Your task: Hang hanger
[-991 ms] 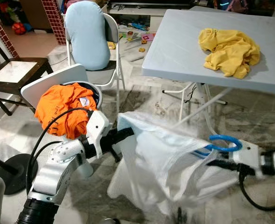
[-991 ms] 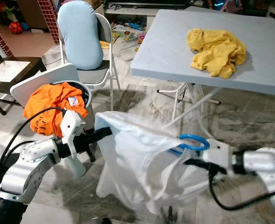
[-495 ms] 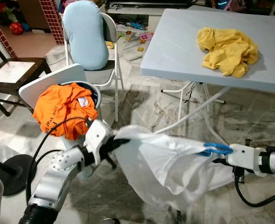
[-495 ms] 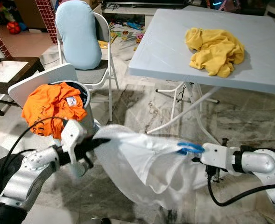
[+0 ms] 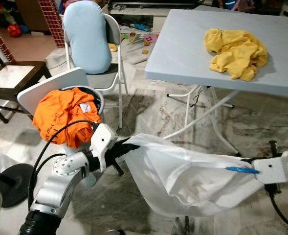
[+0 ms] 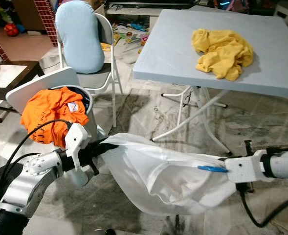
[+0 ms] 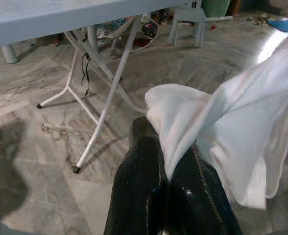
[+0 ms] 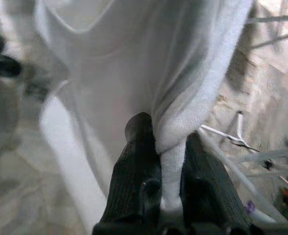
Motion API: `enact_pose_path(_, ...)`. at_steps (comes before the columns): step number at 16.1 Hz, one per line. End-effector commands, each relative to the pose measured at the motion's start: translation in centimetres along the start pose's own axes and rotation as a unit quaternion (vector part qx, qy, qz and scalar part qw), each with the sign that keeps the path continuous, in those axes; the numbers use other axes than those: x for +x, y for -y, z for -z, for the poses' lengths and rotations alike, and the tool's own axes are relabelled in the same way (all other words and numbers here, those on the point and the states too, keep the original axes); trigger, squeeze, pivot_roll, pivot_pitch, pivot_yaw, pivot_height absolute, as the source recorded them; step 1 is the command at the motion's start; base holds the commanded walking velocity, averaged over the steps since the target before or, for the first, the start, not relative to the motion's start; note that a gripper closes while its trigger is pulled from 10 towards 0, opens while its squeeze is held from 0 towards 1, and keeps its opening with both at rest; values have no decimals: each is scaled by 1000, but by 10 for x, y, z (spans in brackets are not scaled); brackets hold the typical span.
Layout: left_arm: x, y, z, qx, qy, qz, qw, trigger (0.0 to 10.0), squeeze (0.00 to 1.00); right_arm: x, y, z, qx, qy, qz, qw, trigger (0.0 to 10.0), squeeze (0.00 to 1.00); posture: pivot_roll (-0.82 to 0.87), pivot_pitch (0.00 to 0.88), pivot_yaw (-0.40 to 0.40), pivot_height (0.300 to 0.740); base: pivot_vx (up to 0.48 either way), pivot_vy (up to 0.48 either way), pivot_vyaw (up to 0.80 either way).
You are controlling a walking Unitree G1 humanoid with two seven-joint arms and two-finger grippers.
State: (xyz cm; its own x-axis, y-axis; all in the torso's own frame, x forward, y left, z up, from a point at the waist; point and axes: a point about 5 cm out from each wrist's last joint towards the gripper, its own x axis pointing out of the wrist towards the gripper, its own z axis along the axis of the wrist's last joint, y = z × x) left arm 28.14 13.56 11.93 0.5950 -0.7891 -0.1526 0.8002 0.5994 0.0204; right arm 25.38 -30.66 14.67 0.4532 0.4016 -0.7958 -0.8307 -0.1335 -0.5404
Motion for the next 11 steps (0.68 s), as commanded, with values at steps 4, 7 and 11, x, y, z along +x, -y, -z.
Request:
enact_pose_path(4, -20, -28, -8, 6, 3, -61, 998, 0, 0, -22, -12, 11, -59, -50, -105, 991, 10000, 0, -63, 101, 43, 740, 0, 0, 0)
enact_pose_path(7, -15, -22, -9, -3, 5, -40, 999, 0, 0, -13, -2, 6, -80, -33, -62, 994, 10000, 0, -60, 100, 41, 740, 0, 0, 0)
enact_pose_path(11, -17, -22, 19, -50, -23, -55, 997, 0, 0, -20, 7, -18, -37, 50, -51, 997, 10000, 0, -71, 101, 40, 740, 0, 0, 0)
